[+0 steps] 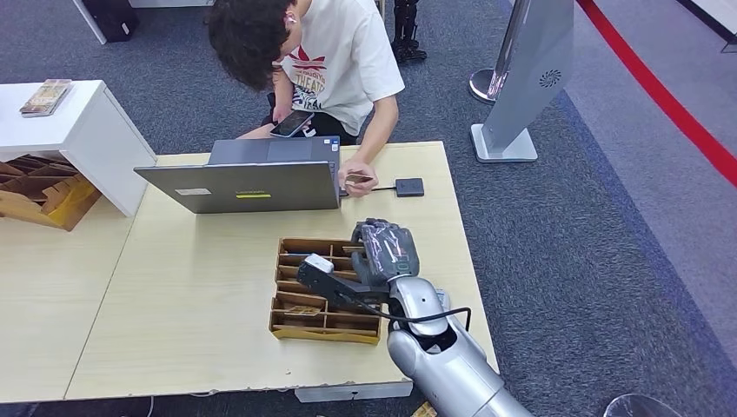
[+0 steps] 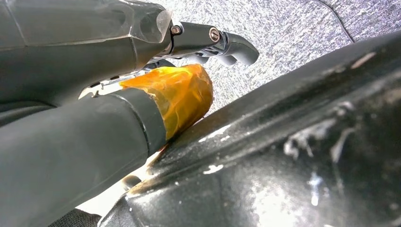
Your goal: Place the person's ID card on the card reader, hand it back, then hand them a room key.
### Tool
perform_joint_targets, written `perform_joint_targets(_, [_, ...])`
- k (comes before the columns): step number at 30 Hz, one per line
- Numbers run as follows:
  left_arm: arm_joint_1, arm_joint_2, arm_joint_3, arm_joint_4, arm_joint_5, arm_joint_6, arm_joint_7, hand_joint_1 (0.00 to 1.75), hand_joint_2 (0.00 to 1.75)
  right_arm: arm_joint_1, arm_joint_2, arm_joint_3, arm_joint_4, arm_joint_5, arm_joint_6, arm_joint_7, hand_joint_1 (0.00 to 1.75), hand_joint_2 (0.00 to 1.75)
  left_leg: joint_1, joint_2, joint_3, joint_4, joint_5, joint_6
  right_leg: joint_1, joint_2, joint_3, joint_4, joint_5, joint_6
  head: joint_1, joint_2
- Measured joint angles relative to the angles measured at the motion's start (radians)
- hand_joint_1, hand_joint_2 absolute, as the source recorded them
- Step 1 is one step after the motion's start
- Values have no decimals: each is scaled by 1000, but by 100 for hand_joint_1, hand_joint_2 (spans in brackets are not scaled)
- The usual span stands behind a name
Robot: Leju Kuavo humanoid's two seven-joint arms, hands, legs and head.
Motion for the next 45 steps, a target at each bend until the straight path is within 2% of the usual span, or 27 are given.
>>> perform_joint_targets(2, [0,0,0,0,0,0,0,0,0,0,1,0,3,-1,3,0,167,175,0,0,0,0,0,0,0,0,0,0,0,0,0,0])
perform_joint_targets(5, [0,0,0,0,0,0,0,0,0,-1,3,0,9,-5,3,0,173,175,0,0,0,0,0,0,0,0,0,0,0,0,0,0])
perform_joint_targets(36, [1,0,0,0,3,0,-3,0,0,-7,9,-18,7,-20,4,-9,175,175,0,0,0,0,0,0,0,0,0,0,0,0,0,0])
perform_joint_targets(40, [2,0,0,0,9,1,-11,0,0,-5,9,-24,-39,-41,-8,-29,175,175,0,0,0,0,0,0,0,0,0,0,0,0,0,0])
perform_joint_targets(45, [6,0,2,0,26,1,-26,0,0,5,-2,-36,-201,-91,2,-49,175,175,0,0,0,0,0,0,0,0,-1,0,0,0,0,0])
